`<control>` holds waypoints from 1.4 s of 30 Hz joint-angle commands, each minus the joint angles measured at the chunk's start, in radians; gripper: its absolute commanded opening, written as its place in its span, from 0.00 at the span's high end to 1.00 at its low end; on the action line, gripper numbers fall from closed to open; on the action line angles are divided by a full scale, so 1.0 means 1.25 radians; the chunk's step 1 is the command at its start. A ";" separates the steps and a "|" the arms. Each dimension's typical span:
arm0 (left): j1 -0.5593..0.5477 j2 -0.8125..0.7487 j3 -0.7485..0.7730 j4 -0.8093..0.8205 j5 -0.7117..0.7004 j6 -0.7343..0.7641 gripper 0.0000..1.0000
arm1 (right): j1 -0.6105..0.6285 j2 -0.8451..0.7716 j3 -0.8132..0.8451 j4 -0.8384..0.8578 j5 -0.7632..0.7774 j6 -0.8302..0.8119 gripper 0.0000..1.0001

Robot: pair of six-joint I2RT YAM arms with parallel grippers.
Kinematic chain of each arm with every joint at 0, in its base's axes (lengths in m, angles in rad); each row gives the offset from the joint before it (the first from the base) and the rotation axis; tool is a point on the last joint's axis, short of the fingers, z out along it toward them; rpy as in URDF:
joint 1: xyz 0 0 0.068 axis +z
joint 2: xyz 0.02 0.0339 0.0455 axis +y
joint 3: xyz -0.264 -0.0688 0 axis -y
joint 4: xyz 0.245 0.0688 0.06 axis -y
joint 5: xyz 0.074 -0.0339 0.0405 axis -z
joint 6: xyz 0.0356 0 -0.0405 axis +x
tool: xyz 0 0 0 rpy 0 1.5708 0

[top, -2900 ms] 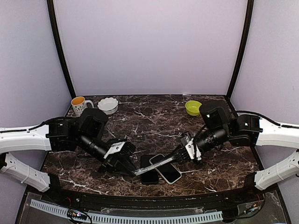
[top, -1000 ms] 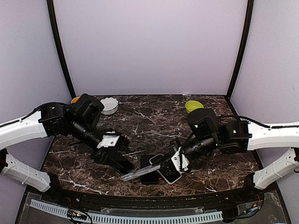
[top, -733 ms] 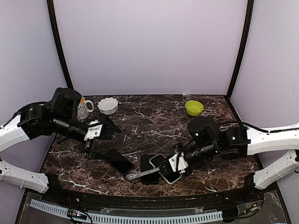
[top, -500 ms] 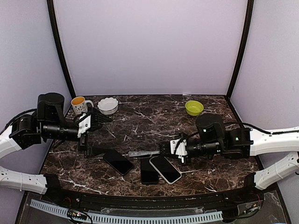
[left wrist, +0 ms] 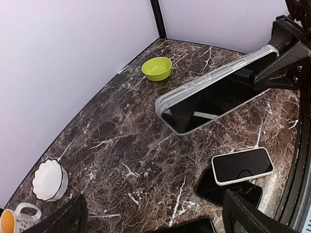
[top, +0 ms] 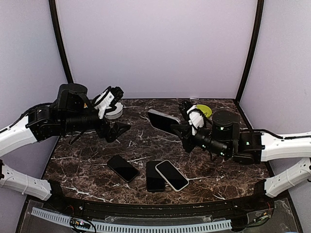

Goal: Take the phone out of the phone case
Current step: Remove the phone from the bottom left corner of the phone case.

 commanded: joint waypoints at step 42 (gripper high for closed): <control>0.157 0.126 -0.029 0.698 0.580 -0.835 0.34 | -0.188 -0.149 0.003 0.334 -0.281 0.842 1.00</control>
